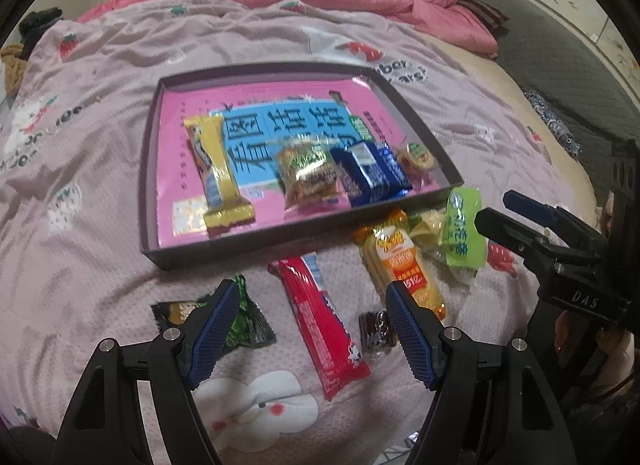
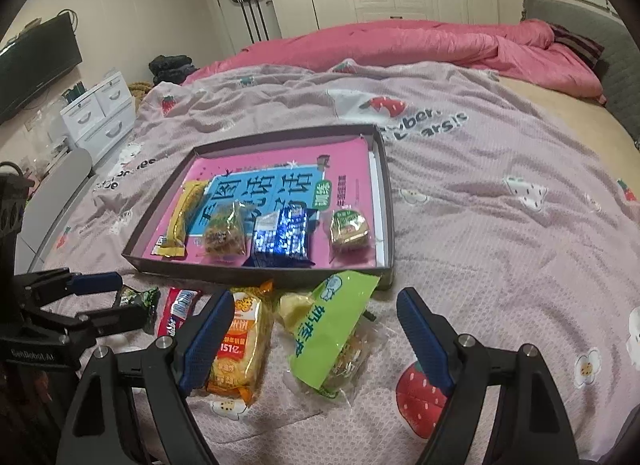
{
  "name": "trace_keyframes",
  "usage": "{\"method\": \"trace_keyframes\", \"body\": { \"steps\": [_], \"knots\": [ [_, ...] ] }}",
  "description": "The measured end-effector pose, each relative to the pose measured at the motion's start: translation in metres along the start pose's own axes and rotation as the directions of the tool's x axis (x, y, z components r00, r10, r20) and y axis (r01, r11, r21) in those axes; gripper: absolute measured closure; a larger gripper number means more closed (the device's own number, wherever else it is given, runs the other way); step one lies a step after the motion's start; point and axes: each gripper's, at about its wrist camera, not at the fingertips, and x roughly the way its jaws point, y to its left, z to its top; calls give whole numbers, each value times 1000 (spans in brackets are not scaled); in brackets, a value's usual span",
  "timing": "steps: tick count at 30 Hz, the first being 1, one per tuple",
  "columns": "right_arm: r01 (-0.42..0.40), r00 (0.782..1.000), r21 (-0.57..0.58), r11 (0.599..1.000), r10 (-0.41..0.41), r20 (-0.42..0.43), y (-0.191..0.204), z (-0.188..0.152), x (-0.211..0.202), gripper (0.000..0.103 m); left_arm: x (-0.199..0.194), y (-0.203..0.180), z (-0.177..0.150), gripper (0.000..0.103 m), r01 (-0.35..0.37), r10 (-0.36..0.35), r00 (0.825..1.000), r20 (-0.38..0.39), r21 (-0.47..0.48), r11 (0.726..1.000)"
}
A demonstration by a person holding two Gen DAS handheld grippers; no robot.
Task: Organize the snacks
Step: 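Withdraw both tools from the tray toward the remaining snacks, then grasp the red wafer stick with the left tool while the right tool grasps the green-labelled packet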
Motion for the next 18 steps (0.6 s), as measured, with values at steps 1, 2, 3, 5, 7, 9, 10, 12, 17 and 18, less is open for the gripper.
{"method": "trace_keyframes", "body": {
  "steps": [1, 2, 3, 5, 7, 9, 10, 12, 17, 18],
  "knots": [
    [0, 1000, 0, 1000, 0, 0, 0, 0, 0, 20, 2, 0, -1, 26, 1, -1, 1000, -5, -1, 1000],
    [-1, 1000, 5, 1000, 1, -6, -1, 0, 1, 20, 4, 1, -1, 26, 2, -2, 1000, -10, -4, 1000],
    [-2, 1000, 10, 1000, 2, -12, -2, -1, 3, 20, 6, 1, -2, 26, 8, -8, 1000, -15, -8, 1000],
    [-6, 1000, 19, 1000, 7, -27, -4, -2, 7, 20, 10, 3, -3, 26, 10, -10, 1000, -25, -14, 1000],
    [-8, 999, 20, 1000, 8, -40, -5, -2, 11, 20, 16, 4, -5, 26, 11, -12, 999, -40, -22, 1000],
    [-8, 999, 16, 1000, 9, -53, -4, -2, 16, 20, 21, 7, -6, 26, 8, -10, 999, -53, -41, 999],
    [-5, 998, 6, 1000, 5, -63, -3, -3, 20, 21, 23, 8, -7, 26, 13, -16, 998, -59, -51, 999],
    [-4, 998, -1, 1000, 4, -65, -1, -3, 21, 24, 27, 9, -8, 26, 11, -15, 998, -65, -58, 998],
    [-13, 997, -28, 1000, 11, -70, 4, -3, 26, 37, 33, 3, -9, 26, 2, -4, 998, -67, -38, 999],
    [-15, 997, -53, 998, 11, -70, 8, -3, 28, 39, 35, 2, -10, 26, 1, -3, 998, -65, -36, 999]
  ]
}}
